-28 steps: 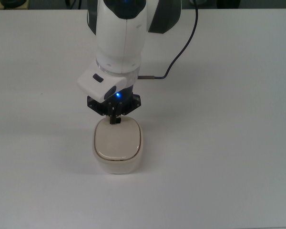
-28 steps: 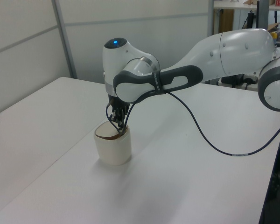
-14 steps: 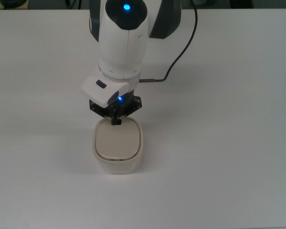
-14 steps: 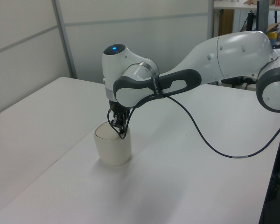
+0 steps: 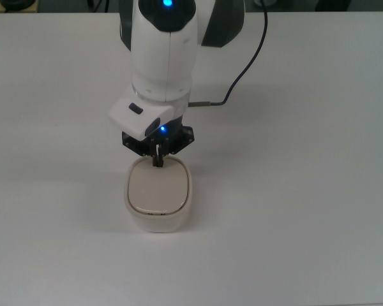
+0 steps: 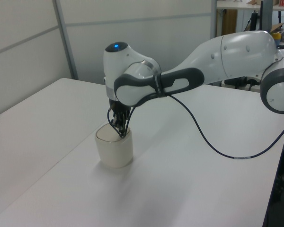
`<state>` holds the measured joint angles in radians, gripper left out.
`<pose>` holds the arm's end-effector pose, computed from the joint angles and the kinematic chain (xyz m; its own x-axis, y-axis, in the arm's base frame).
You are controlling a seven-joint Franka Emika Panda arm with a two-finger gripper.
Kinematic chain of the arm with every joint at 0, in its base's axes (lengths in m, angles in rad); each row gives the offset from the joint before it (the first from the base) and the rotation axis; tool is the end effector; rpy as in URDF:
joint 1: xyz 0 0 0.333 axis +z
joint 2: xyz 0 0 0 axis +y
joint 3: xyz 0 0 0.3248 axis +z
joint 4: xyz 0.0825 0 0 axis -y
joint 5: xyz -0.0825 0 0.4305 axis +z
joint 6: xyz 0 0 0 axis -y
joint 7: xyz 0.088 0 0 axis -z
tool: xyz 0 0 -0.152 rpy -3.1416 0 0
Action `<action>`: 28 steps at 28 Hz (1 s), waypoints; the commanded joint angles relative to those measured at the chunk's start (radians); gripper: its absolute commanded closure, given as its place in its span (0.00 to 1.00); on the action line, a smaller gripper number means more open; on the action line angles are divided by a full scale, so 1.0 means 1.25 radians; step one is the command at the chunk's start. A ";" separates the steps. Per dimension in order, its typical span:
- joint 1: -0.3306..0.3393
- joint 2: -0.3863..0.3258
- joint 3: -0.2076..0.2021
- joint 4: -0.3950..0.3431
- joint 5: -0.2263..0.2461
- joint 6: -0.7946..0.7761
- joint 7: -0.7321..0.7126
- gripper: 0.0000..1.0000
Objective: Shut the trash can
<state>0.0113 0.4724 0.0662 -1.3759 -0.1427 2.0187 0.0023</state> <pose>0.7698 0.0377 0.4124 0.9780 0.1232 0.1682 0.1062 -0.9886 0.1066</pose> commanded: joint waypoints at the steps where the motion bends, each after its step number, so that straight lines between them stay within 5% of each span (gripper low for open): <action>1: 0.001 -0.073 -0.011 -0.004 0.050 -0.044 -0.007 0.61; 8: -0.002 -0.147 -0.011 -0.004 0.055 -0.207 -0.012 0.00; 28: -0.002 -0.193 -0.014 0.013 0.052 -0.418 -0.007 0.00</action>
<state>0.0039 0.2550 0.0635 -1.3491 -0.0954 1.5337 0.0024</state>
